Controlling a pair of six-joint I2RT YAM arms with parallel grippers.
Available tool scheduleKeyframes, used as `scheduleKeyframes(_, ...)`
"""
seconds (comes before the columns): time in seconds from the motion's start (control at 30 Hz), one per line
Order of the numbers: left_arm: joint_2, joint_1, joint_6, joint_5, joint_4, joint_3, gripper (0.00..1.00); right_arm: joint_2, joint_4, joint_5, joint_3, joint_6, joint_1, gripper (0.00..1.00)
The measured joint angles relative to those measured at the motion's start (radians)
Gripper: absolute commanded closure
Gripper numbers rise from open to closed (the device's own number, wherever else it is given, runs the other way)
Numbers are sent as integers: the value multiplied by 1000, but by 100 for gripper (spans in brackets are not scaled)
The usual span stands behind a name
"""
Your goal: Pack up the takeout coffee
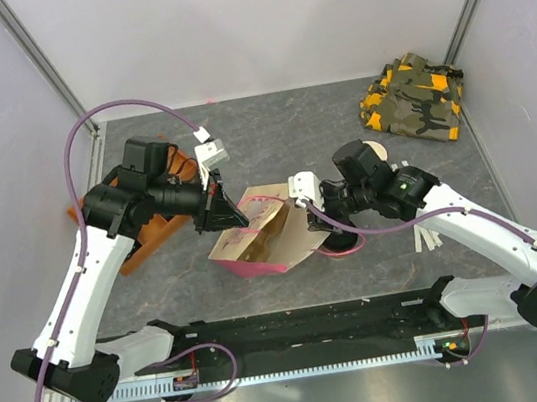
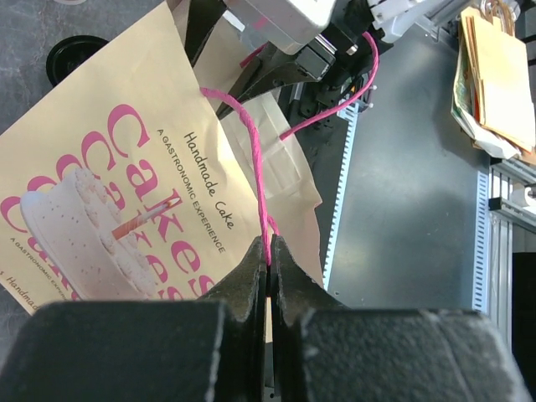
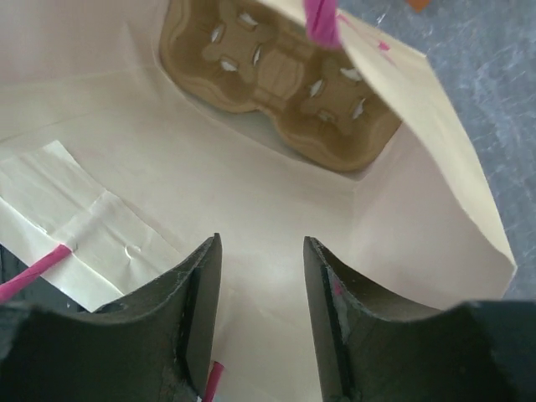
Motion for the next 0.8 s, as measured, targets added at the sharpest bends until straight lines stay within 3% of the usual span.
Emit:
scheduleKeyframes(0.17, 24, 29, -40, -4, 5, 20, 98, 6, 34, 8, 29, 20, 0, 21)
scheduleKeyframes(0.2, 35, 48, -48, -5, 5, 31, 98, 16, 32, 15, 59, 38, 0, 13)
scheduleKeyframes(0.3, 66, 116, -65, -7, 8, 53, 98, 66, 45, 47, 200, 117, -8, 4)
scheduleKeyframes(0.37, 98, 185, -66, -13, 7, 61, 91, 98, 33, 85, 378, 230, -78, 2)
scheduleKeyframes(0.47, 99, 190, -64, -21, 6, 61, 86, 81, -8, 111, 404, 256, -122, 2)
scheduleKeyframes(0.67, 123, 277, -61, -25, 4, 61, 86, -27, -234, 178, 364, 224, -175, 2)
scheduleKeyframes(0.8, 142, 307, -55, -23, 3, 60, 91, -106, -330, 213, 219, 145, -180, 2)
